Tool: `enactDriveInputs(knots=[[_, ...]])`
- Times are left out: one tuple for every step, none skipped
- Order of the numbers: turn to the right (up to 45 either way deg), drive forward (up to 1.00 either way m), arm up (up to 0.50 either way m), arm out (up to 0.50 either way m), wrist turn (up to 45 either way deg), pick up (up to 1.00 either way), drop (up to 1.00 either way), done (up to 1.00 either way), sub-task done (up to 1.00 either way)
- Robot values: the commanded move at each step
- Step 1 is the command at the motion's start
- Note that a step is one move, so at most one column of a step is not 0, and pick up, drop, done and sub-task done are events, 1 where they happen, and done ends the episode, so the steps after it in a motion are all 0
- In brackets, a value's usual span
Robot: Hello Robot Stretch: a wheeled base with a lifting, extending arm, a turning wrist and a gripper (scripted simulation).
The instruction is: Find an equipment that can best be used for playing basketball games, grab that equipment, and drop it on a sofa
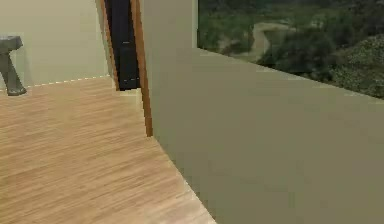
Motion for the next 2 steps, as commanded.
enactDriveInputs(knots=[[-27.0,0.00,0.00,0.00,0.0,0.00,0.00,0.00,0.00],[0.0,1.00,0.00,0.00,0.0,0.00,0.00,0.00,0.00]])
